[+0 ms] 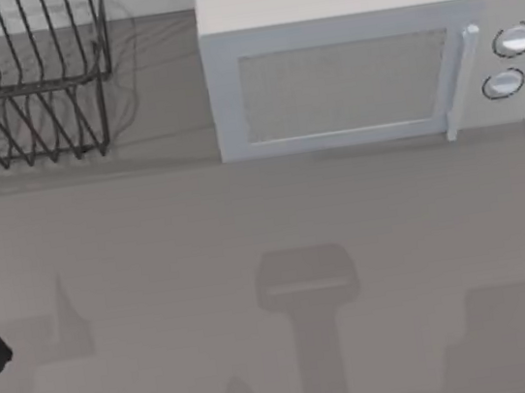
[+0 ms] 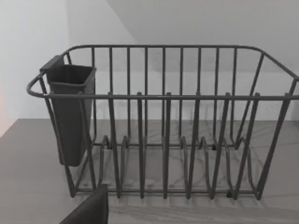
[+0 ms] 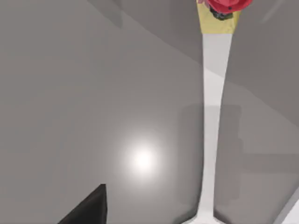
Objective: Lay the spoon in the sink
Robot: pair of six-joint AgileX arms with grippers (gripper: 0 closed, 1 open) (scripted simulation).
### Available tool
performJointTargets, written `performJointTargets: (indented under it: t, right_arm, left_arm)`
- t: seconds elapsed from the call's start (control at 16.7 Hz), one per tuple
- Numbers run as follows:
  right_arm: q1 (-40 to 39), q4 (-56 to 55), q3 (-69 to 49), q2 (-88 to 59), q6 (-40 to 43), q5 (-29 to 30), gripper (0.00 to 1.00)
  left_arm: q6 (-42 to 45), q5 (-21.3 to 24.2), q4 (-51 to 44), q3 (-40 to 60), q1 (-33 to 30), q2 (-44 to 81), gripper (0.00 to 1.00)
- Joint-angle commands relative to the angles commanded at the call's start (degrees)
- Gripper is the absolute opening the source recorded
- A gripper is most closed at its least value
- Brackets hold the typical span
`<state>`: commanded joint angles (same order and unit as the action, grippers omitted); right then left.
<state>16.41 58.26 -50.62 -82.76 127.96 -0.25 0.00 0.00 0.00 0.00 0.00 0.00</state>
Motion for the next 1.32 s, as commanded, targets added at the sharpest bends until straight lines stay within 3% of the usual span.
performJointTargets:
  t: [0.48,0.84,1.32]
  right_arm:
    - [-0.09,-21.91,11.29,-10.06,-0.31,0.0,1.0]
    - [-0.08,-24.42,12.77,-11.44,-0.29,0.0,1.0]
    - [-0.08,-24.42,12.77,-11.44,-0.29,0.0,0.4]
  left_arm:
    - [0.0,0.0,0.0,0.0,0.0,0.0,1.0]
    - [0.0,0.0,0.0,0.0,0.0,0.0,1.0]
    - [0.0,0.0,0.0,0.0,0.0,0.0,1.0]
